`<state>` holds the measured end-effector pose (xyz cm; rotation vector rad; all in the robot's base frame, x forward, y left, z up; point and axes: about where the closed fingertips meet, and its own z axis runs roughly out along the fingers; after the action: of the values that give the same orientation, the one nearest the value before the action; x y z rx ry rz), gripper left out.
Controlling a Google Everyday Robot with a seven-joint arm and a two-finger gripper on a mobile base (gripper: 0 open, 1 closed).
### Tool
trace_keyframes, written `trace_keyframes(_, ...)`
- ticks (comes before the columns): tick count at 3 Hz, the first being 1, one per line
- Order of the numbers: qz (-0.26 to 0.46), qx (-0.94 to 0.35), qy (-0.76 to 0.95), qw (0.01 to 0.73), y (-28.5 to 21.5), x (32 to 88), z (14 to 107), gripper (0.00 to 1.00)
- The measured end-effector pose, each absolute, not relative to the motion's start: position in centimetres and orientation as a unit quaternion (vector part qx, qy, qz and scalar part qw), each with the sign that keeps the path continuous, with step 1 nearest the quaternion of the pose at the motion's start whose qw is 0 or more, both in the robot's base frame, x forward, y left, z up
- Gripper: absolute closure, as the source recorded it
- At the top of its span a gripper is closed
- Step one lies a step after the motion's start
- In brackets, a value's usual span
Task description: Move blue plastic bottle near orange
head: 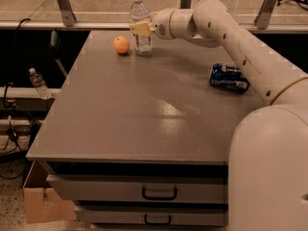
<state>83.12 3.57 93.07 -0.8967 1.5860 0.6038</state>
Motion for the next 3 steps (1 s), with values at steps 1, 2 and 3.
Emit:
trace_keyframes(1, 0.26, -0.379, 0.681, 0.57, 3.6, 83.15, 92.51, 0.38)
trace_keyframes(2, 0.262, -0.377, 0.683, 0.568, 3.68, 83.11, 92.13, 0.15)
trace_keyframes(3, 0.262, -0.374, 0.685, 0.567, 3.59, 82.94, 91.97, 0.0)
